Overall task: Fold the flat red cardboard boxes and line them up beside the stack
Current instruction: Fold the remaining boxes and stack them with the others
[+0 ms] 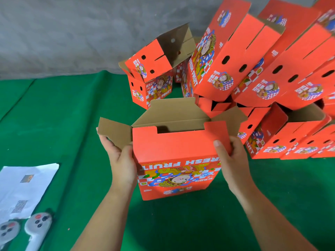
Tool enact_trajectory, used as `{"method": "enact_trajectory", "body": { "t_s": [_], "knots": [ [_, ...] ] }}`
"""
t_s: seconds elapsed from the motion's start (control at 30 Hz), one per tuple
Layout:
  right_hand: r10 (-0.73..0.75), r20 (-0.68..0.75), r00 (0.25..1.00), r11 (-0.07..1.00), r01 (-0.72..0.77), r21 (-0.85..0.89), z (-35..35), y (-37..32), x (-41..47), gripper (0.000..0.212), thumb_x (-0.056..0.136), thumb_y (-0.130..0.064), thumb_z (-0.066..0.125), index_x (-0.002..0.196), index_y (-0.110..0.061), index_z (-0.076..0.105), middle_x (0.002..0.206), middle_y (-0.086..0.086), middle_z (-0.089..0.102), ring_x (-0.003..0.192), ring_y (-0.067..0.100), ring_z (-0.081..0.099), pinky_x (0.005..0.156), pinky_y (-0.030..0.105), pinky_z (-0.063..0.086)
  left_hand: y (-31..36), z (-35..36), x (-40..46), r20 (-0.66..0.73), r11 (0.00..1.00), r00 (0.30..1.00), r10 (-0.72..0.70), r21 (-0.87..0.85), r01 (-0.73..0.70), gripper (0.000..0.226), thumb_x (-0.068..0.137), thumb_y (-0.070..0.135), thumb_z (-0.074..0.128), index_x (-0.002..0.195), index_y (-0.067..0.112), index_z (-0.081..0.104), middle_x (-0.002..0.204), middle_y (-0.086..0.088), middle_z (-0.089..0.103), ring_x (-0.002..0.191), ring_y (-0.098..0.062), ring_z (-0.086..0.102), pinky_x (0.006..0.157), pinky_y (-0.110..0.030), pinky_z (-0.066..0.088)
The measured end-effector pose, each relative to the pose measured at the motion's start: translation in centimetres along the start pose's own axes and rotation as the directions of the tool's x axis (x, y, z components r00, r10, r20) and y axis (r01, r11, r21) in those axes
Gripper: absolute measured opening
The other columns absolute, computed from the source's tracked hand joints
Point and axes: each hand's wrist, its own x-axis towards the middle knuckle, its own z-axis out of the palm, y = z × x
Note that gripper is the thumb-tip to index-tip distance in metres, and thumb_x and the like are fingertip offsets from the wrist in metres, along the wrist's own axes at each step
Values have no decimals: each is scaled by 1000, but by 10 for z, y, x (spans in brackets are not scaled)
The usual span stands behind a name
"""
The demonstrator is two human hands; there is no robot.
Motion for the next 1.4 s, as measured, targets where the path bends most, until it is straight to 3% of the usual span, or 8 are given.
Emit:
{"method": "enact_trajectory", "body": {
  "t_s": [0.1,0.23,0.33,0.5,0.6,0.83,1.1,1.4],
  "knots": [
    [-63,-19,998,997,64,42,-15,-12,4,31,83,-53,68,112,-48,61,104,-19,70,91,4,66,81,39,58,14,9,-11,14,999,999,42,0,-42,92,90,-15,42,158,44,25,149,-15,55,112,-23,58,99,-52,44],
    [-198,47,979,979,200,-35,-47,-23,11,83,91,-41,67,156,-56,16,160,-33,28,146,-5,34,110,12,36,16,16,-30,78,996,994,76,51,-80,70,108,9,43,165,37,14,164,-3,42,143,-22,48,119,-41,34],
    [-128,64,990,988,133,-80,-58,-10,3,95,94,-43,64,158,-51,-5,168,-24,15,151,-2,25,125,36,27,1,28,-54,168,982,985,-26,190,-6,69,109,44,42,166,41,3,169,12,32,151,-3,37,125,-27,31],
    [18,-1,1000,999,-18,-42,-64,2,-11,102,89,-43,69,158,-48,-6,156,-33,35,137,-10,44,116,31,32,-14,34,-53,130,967,975,-178,207,149,101,88,41,66,167,37,3,152,39,33,138,14,44,118,-24,39],
    [64,-69,996,996,-59,66,-67,-2,-10,102,80,-53,71,155,-54,3,155,-10,47,130,-2,55,104,19,43,-14,35,-46,114,950,982,-150,290,112,103,84,52,68,165,41,7,159,27,24,145,4,34,125,-38,30],
    [118,31,993,974,-121,191,-79,20,-8,66,90,-30,71,148,-48,43,139,-24,60,126,-4,58,105,32,42,-17,52,-49,60,891,969,-241,409,196,99,82,44,59,165,43,5,167,5,20,152,-15,26,128,-52,23],
    [86,263,961,994,-100,39,-86,10,9,63,102,-10,58,147,-51,45,147,-33,48,133,-19,39,107,30,31,-6,46,-42,326,821,943,-72,556,-130,83,94,1,43,166,34,16,170,6,23,157,-25,26,123,-63,28],
    [71,276,959,968,0,-250,-94,2,33,77,101,-10,57,155,-56,25,137,-60,28,130,-34,24,114,16,20,-8,43,-50,560,687,826,57,578,-440,91,86,-1,36,163,30,-2,170,23,0,160,-3,3,129,-24,5]
  ]
}}
